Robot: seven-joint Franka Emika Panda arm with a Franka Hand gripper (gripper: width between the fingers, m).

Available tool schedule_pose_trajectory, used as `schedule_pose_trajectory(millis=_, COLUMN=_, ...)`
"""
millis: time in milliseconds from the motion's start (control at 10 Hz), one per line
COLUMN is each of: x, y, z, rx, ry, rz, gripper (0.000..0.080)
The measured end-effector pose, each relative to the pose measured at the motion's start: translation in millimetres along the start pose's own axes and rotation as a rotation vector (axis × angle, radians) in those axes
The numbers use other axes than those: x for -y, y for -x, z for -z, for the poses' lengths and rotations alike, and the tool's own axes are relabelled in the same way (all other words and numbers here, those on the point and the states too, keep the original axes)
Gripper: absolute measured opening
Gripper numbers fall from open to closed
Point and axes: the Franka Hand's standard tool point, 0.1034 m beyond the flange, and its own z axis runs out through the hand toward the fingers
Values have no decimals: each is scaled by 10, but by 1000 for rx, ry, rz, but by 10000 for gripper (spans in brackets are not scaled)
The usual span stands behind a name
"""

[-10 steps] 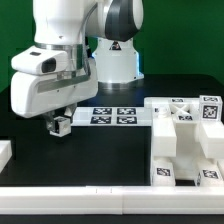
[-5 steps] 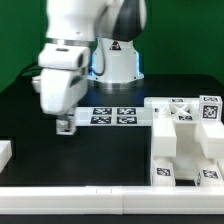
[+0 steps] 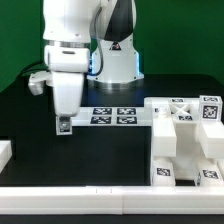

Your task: Assemble chair

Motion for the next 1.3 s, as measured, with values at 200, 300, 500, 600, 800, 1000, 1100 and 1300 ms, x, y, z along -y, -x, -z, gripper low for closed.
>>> schedule_pose_trajectory(millis=200, x=29, y=13, z=-18, rx=0, ry=1, rz=95, gripper=281)
schedule_pose_trajectory(millis=300, x=34, y=8, z=-19, rx=3, ry=-1, rz=176, gripper=281)
schedule_pose_trajectory(millis=500, x=39, y=-25, z=-28, rx=3, ry=-13, rz=290, gripper=281)
schedule_pose_trajectory(millis=600, x=-26, y=-113, z=-29, rx=0, ry=-30, rz=420, gripper=281)
schedule_pose_trajectory(millis=800, x=-10, y=-142, z=-44, rx=-12, ry=-45, rz=598, gripper=281)
schedule_pose_trajectory(millis=1000, x=3, y=-126, z=-51, rx=-12, ry=-47, rz=644, gripper=281)
schedule_pose_trajectory(millis=1100, x=5, y=-125, z=-52, rx=-12, ry=-47, rz=639, gripper=281)
schedule_pose_trajectory(millis=1300, x=6, y=-107, z=-40, rx=-9, ry=-46, rz=615, gripper=511)
